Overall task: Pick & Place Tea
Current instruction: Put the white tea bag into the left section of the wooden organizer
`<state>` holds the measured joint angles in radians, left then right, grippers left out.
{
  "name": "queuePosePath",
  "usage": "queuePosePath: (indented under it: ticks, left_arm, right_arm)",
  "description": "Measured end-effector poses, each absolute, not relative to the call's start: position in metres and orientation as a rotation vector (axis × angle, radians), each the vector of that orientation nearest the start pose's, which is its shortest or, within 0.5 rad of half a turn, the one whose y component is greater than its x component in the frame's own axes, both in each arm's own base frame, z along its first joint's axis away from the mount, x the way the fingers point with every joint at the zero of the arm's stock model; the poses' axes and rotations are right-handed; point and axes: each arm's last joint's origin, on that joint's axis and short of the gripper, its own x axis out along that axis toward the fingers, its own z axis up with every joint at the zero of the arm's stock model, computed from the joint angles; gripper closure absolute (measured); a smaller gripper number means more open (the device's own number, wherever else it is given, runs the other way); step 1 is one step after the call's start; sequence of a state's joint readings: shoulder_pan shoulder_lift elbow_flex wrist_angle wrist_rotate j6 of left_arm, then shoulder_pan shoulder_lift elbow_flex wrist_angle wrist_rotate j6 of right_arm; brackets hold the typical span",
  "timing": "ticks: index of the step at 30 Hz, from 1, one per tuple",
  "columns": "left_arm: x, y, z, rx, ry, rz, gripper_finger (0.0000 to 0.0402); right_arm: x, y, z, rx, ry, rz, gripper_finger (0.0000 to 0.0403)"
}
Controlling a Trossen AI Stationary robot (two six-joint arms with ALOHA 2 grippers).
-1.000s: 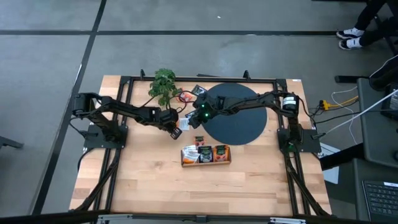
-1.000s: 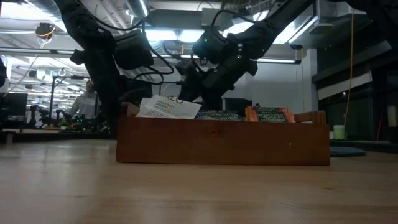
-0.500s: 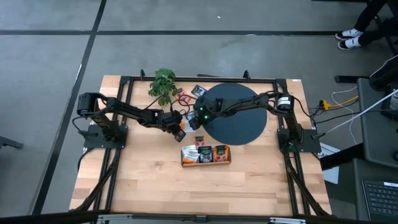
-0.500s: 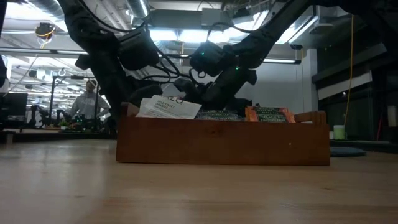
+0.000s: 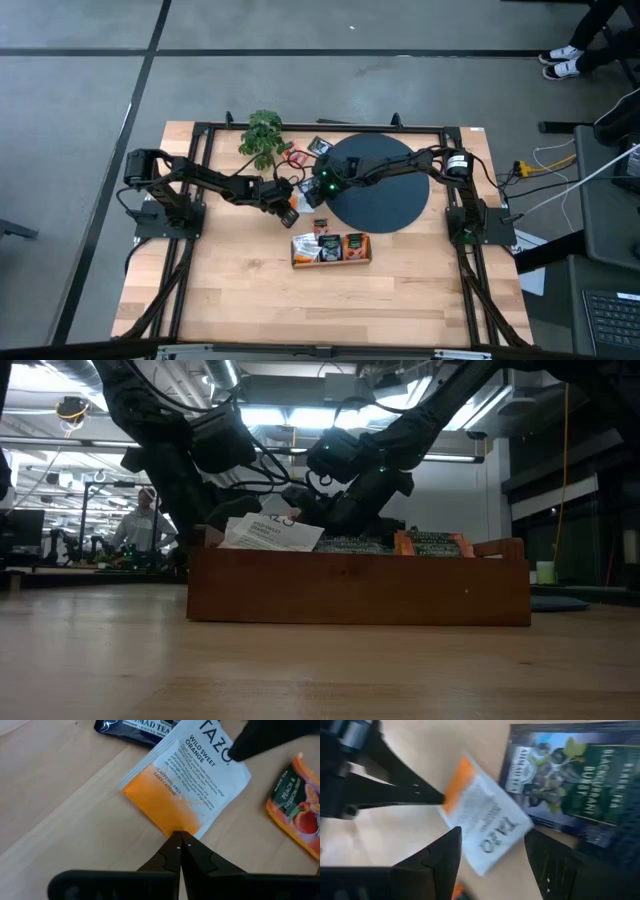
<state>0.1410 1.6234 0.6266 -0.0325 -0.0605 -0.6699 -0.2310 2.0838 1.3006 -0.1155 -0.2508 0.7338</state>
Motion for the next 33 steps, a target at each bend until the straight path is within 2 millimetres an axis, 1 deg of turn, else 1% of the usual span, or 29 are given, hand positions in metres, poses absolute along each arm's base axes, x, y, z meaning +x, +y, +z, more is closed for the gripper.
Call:
queuePosePath:
  ticks: [3,7,14,18,19,26,33]
  left_arm:
    - [0.266,0.04,0.112,-0.662,0.909,0.524,0.0399]
    - [0.266,0.04,0.112,-0.663,0.902,0.525,0.0399]
    - [0.266,0.04,0.112,-0.673,0.897,0.53,0.0398]
    - [0.267,0.04,0.115,-0.682,0.889,0.514,0.0398]
    - [0.266,0.04,0.116,-0.683,0.885,0.512,0.0398]
    - [0.26,0.039,0.128,-0.652,0.883,0.482,0.0398]
    - [0.243,0.037,0.148,-0.618,0.933,0.505,0.0398]
  right_arm:
    - [0.417,-0.09,0.129,0.923,0.84,-0.299,0.0196]
    - [0.417,-0.09,0.13,0.921,0.831,-0.292,0.0231]
    - [0.417,-0.09,0.13,0.879,0.84,-0.254,0.0323]
    - [0.417,-0.09,0.13,0.866,0.842,-0.248,0.0382]
    - [0.417,-0.09,0.13,0.855,0.843,-0.243,0.0392]
    - [0.417,-0.089,0.13,0.84,0.846,-0.218,0.0396]
    - [0.419,-0.088,0.134,0.85,0.846,-0.152,0.0397]
